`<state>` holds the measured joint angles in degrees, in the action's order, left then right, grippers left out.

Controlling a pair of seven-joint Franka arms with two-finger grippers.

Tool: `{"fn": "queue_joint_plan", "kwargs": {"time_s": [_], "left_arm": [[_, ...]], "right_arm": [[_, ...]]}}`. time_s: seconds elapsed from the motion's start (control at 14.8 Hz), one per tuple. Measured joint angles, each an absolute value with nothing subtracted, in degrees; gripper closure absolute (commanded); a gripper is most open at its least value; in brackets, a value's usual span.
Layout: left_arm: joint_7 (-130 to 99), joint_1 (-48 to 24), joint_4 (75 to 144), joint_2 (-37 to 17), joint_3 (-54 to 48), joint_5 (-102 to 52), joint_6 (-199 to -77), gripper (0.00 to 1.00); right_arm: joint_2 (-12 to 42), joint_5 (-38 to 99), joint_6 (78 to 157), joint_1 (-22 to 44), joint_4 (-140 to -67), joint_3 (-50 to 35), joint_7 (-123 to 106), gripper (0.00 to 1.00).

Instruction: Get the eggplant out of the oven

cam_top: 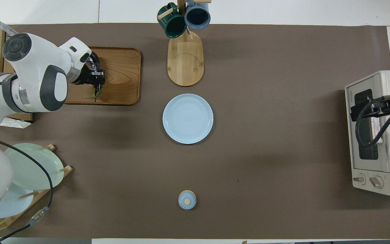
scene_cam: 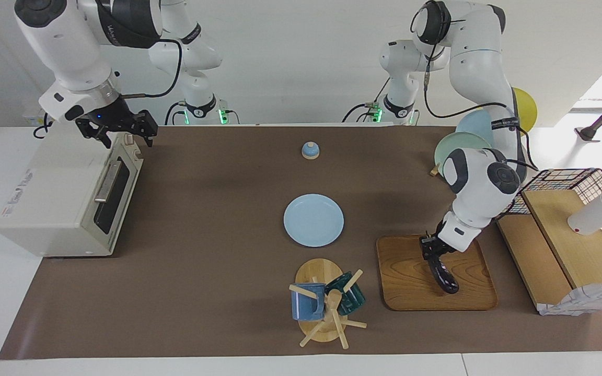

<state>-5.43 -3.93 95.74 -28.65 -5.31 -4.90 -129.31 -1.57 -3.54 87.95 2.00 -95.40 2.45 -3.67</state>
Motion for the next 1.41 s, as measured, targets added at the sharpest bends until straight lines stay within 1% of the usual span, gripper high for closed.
{"fn": "queue_joint_plan", "kwargs": {"time_s": [0.34,0.47,0.61,0.94,1.08,1.21,1.41], "left_arm": [[-5.24,-4.00,94.48,-28.52,-5.36,-4.90,-128.82,0.00],[-5.24,-3.92,93.10,-27.01,-5.21,-4.90,-126.17,0.00],[-5.24,-3.56,92.09,-23.05,-4.79,-4.90,-121.07,0.00],[-5.24,-3.27,91.82,-8.78,-3.90,-4.83,-103.51,0.00],[-5.24,-3.27,92.21,-4.22,-3.89,-3.99,-96.99,0.00],[-5.34,-3.29,93.99,-1.08,-3.89,-3.56,-92.88,0.00],[-5.34,-3.44,96.69,0.25,-3.93,-2.43,-92.21,0.00]], "right_arm": [[-2.07,-3.49,88.82,1.67,-95.88,2.89,-3.41,0.00],[-2.05,-3.48,89.13,1.57,-96.03,3.02,-3.41,0.00],[-2.00,-3.48,89.55,1.52,-96.12,3.07,-3.41,0.00],[-2.00,-1.39,89.99,1.51,-96.09,3.08,-3.41,0.00],[-2.00,-0.42,89.99,1.66,-96.09,3.05,-3.41,0.00],[-2.00,0.44,89.99,1.88,-96.06,3.01,-3.41,0.00],[-2.01,0.45,89.99,1.91,-96.03,2.85,-3.41,0.00]]}}
